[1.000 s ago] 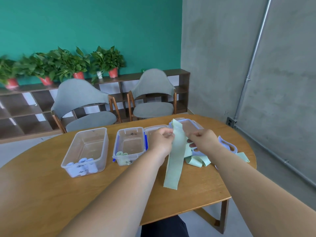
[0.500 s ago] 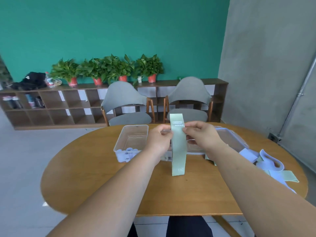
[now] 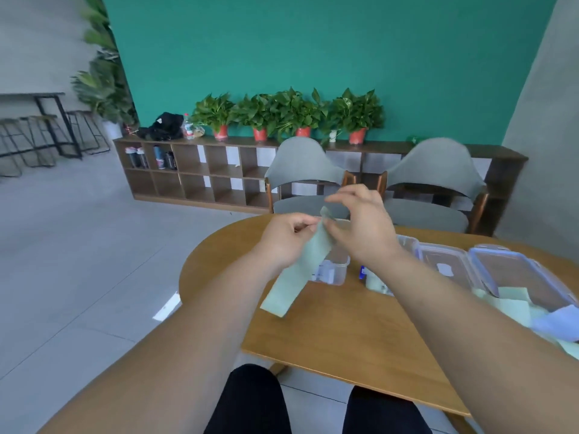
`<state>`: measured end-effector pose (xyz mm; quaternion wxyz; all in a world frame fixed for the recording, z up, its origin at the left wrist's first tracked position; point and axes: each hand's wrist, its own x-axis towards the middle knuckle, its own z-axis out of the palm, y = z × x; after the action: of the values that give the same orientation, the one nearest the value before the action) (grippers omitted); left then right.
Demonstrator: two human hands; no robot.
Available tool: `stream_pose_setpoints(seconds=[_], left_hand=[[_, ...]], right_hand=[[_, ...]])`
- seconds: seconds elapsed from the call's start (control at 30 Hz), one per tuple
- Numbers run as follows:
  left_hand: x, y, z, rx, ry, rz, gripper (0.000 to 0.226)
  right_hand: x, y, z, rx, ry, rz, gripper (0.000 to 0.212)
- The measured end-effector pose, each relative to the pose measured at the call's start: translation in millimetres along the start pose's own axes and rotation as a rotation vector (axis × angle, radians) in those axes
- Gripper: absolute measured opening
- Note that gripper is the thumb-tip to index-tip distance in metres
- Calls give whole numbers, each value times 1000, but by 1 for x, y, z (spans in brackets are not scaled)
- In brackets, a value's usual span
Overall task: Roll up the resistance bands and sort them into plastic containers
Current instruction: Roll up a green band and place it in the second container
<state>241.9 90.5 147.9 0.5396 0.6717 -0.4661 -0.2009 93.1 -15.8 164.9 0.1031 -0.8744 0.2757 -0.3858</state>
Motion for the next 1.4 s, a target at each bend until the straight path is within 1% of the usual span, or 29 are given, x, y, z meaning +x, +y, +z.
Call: stream_pose_setpoints(seconds=[0.03,0.07,0.1,0.17,0.23,0.33,0.4,0.47,0.53,0.6,0.67,0.73,0.8,0.87,0.93,1.0,1.1,1.13,1.17,1.27,1.33,1.4], left_hand=[[0,-3,-11,15,-12,-8,15],[-1,-6,-21,20,-14,-18,12],[-1,-9,-32,24,3,-36,8],[-2,-17,-50,24,61,-73,3],[-3,-26,-66,43,96,-112,6],[-6,-38,-82,78,122,-160,15],[-9,-45,-89,141,177,-212,18],[-11,-56,-94,229,266,-275,22],[-9,-68,-102,237,335,-343,34],[-5,-77,-109,115,322,-446,37],[0,-77,-114,-102,294,-512,29],[10,-76,-119,-266,289,-482,23],[19,-79,-121,-352,304,-405,22],[24,-82,-119,-385,319,-348,20],[22,-91,-111,-391,325,-363,17],[16,-110,-96,-368,324,-466,12],[3,-144,-76,-312,285,-662,9],[-1,-153,-71,-309,273,-697,10],[-4,-159,-67,-304,273,-715,11],[-9,-170,-59,-225,309,-714,12],[-10,-172,-56,-192,314,-697,10],[-9,-173,-53,-183,302,-688,9]], right_hand=[[7,-8,6,-28,-61,-102,38],[13,-17,11,-42,-141,-159,36],[18,-25,17,-49,-223,-174,34],[29,-38,27,-40,-360,-134,25],[38,-47,36,-14,-464,-80,18],[50,-62,52,8,-564,-56,5],[58,-73,66,41,-598,-11,6],[66,-80,80,90,-589,83,7],[73,-85,94,139,-553,218,15],[80,-86,106,214,-495,350,25],[85,-88,114,333,-407,459,20],[89,-89,123,459,-268,538,9],[89,-90,130,547,-144,587,8],[82,-89,138,609,-74,670,8],[65,-83,151,630,-40,781,11],[39,-73,168,625,-95,904,21],[-3,-55,197,717,-351,1069,22],[-14,-49,205,692,-394,1097,22],[-22,-44,211,632,-412,1097,22],[-33,-38,217,398,-445,992,25],[-37,-38,216,363,-437,936,27],[-43,-34,216,368,-430,925,26]])
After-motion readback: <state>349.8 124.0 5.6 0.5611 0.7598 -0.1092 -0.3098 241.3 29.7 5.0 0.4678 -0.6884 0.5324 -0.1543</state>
